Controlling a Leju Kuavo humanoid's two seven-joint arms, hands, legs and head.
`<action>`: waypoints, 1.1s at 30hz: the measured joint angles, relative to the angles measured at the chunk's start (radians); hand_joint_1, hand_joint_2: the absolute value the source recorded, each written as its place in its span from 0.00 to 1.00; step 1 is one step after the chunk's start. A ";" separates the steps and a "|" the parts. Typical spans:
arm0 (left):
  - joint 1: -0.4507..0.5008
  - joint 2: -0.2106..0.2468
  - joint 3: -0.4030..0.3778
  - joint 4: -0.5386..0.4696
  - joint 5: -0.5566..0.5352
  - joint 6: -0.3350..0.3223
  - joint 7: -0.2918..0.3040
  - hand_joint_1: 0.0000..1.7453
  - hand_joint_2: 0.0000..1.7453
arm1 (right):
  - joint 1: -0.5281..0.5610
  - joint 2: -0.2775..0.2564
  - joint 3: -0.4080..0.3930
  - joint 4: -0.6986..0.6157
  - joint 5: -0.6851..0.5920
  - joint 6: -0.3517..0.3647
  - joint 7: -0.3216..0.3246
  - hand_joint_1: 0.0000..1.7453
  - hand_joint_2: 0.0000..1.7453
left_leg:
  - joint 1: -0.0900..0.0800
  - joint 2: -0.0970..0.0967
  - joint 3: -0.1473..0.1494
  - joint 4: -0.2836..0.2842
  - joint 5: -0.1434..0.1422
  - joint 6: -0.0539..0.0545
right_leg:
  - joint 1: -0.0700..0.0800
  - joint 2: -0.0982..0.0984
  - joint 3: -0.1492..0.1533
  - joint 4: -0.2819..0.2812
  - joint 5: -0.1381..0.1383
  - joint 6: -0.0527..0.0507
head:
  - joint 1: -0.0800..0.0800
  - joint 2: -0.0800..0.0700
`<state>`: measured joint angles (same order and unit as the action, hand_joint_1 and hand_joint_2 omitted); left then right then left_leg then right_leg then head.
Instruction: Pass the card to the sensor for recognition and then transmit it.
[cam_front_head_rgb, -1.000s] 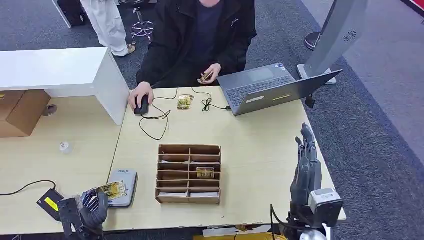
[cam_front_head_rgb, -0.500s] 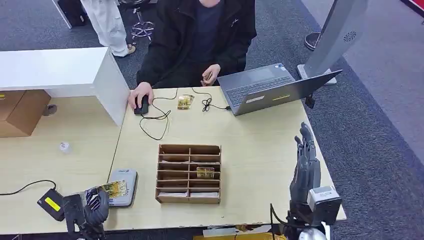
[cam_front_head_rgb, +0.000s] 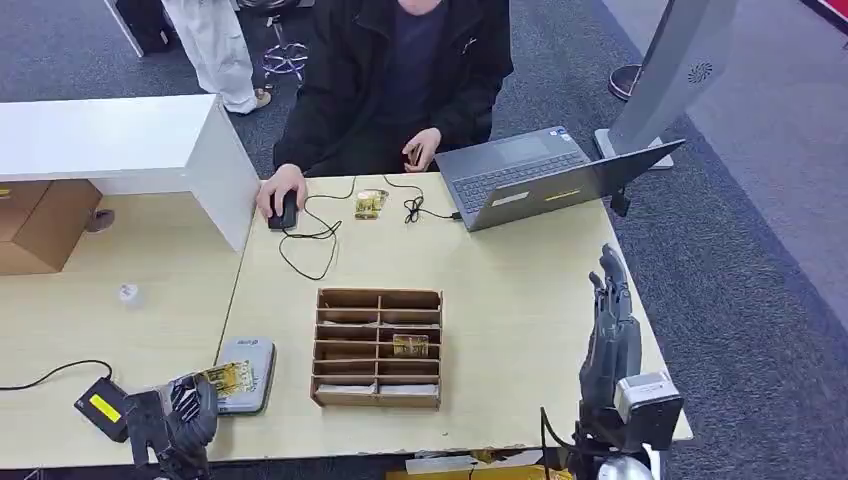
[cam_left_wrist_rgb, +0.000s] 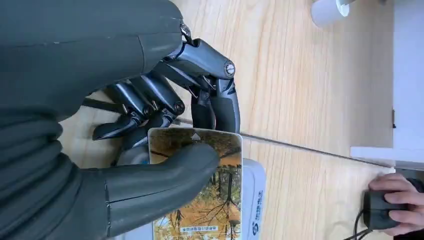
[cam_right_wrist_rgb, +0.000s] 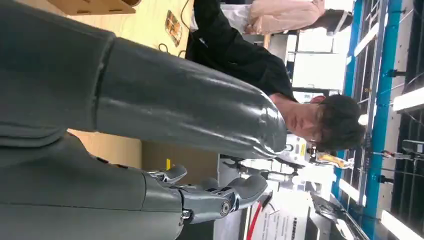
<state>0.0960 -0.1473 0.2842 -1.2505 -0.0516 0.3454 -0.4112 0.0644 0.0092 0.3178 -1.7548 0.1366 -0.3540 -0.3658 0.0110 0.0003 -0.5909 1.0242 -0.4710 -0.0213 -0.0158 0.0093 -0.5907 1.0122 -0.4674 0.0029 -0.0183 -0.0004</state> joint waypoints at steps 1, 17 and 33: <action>0.000 0.000 0.000 -0.002 0.022 -0.021 0.000 1.00 1.00 | 0.000 0.000 0.000 0.000 0.000 -0.003 -0.001 0.00 0.00 | 0.000 0.000 0.000 0.000 0.000 0.000 | 0.000 0.000 0.000 0.000 0.000 0.000 | 0.000 0.000; 0.016 0.042 -0.128 -0.283 0.236 -0.195 -0.008 1.00 1.00 | -0.006 0.000 -0.002 0.000 -0.006 0.006 -0.016 0.00 0.00 | 0.000 0.000 0.000 0.000 0.000 0.000 | 0.000 0.000 0.000 0.000 0.000 0.000 | 0.000 0.000; -0.176 0.152 -0.312 -0.407 -0.316 0.194 -0.031 1.00 1.00 | -0.010 0.000 -0.002 0.008 0.008 0.070 -0.024 0.00 0.00 | 0.000 0.000 0.000 0.000 0.001 0.000 | 0.000 0.000 0.000 0.000 0.001 0.000 | 0.000 0.000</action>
<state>-0.0797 0.0046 -0.0283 -1.6575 -0.3679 0.5391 -0.4417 0.0545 0.0095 0.3155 -1.7468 0.1450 -0.2842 -0.3903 0.0110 0.0002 -0.5909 1.0243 -0.4702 -0.0215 -0.0158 0.0092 -0.5910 1.0124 -0.4666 0.0028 -0.0183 -0.0004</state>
